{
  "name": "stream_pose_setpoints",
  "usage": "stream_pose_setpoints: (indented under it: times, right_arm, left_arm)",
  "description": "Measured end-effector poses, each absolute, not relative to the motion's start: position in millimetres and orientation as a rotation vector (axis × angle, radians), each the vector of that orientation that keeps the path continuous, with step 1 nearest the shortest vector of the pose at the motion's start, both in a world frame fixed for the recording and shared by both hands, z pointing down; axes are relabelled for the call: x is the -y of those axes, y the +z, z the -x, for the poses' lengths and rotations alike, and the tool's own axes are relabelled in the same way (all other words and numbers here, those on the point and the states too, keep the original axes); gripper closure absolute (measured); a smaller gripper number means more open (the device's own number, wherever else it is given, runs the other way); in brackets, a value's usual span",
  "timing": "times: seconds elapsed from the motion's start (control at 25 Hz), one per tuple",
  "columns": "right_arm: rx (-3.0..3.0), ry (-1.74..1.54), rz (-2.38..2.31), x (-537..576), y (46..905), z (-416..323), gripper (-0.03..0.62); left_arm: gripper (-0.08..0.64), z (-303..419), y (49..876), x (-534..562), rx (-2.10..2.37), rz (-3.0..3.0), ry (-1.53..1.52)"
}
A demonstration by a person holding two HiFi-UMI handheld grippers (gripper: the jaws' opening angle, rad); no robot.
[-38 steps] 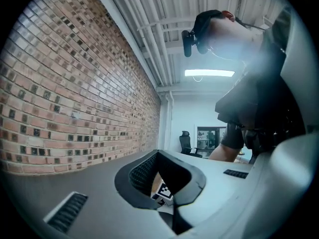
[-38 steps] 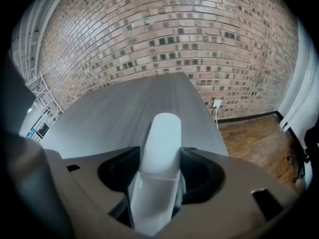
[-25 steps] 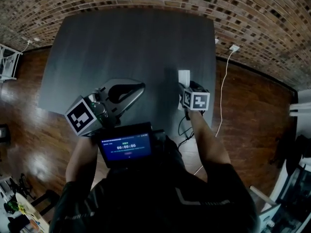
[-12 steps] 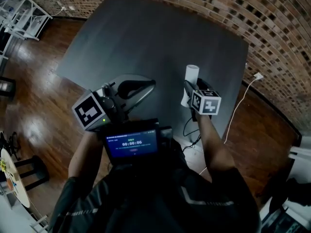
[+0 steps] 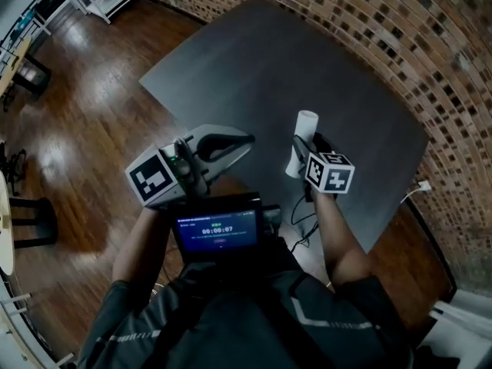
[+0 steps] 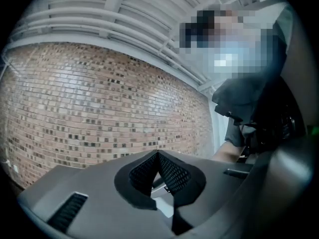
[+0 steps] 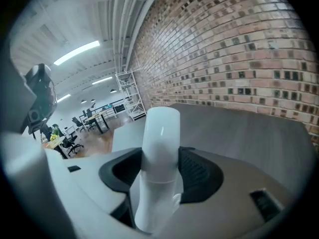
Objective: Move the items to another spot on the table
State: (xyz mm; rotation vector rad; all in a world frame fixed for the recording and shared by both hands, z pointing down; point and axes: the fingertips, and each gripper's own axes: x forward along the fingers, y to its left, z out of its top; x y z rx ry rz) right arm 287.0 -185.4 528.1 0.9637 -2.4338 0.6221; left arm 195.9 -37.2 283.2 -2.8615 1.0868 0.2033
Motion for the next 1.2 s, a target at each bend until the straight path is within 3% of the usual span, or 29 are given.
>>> stream_pose_setpoints:
  times: [0.68,1.2]
  right_arm:
    - [2.517,0.526,-0.701,127.3,512.4,6.1,0.351]
    - [2.528,0.544,-0.646,107.6,501.0,134.5,0.351]
  left_arm:
    - [0.568,48.1,282.8,-37.2,-1.335,2.723,0.207]
    - [0.568,156.0,283.8,-59.6,-1.368,2.691,0.247]
